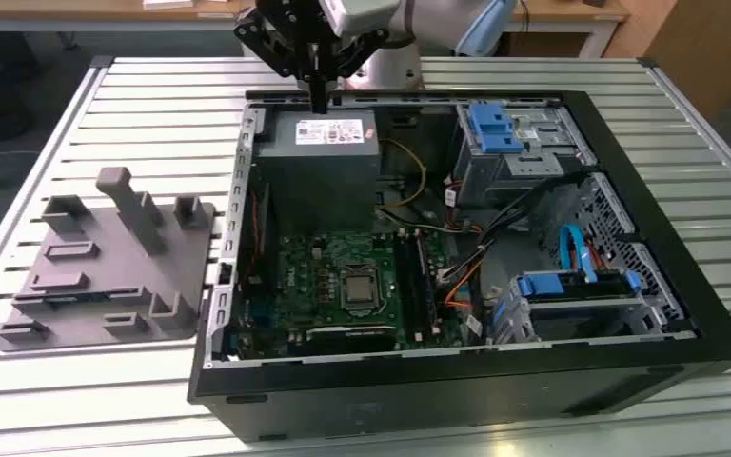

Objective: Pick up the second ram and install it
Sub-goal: 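Reach for the second ram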

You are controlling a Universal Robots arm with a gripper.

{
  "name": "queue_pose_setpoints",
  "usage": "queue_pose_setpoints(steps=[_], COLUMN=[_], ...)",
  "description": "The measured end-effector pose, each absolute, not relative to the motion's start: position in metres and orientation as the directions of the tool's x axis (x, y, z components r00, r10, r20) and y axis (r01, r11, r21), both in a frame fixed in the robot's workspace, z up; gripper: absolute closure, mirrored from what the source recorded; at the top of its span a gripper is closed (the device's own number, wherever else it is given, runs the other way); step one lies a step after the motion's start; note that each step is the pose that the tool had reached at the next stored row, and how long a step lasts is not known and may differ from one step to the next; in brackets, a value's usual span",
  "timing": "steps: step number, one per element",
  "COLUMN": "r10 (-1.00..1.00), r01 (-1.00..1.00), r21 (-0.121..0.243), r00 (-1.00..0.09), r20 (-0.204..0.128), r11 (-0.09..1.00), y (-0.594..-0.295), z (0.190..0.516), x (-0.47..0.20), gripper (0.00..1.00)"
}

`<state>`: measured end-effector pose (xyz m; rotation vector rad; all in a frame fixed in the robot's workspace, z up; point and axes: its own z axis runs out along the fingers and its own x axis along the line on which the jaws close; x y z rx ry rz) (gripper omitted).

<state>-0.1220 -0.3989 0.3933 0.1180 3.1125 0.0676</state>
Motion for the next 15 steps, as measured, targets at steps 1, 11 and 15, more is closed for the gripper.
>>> queue_pose_setpoints(steps=[1,11,15], r10=[0.076,0.076,0.076], r01=[0.075,0.075,0.075], r21=[0.044,0.044,0.044], r00=[-0.997,-0.997,-0.997], r20=[-0.024,-0.024,-0.025], r11=[0.996,0.996,0.996], y=[-0.399,-0.399,-0.399], z=[0.393,0.393,0.393], x=[-0.122,-0.137,-0.151], gripper=[0.9,0.9,0.9])
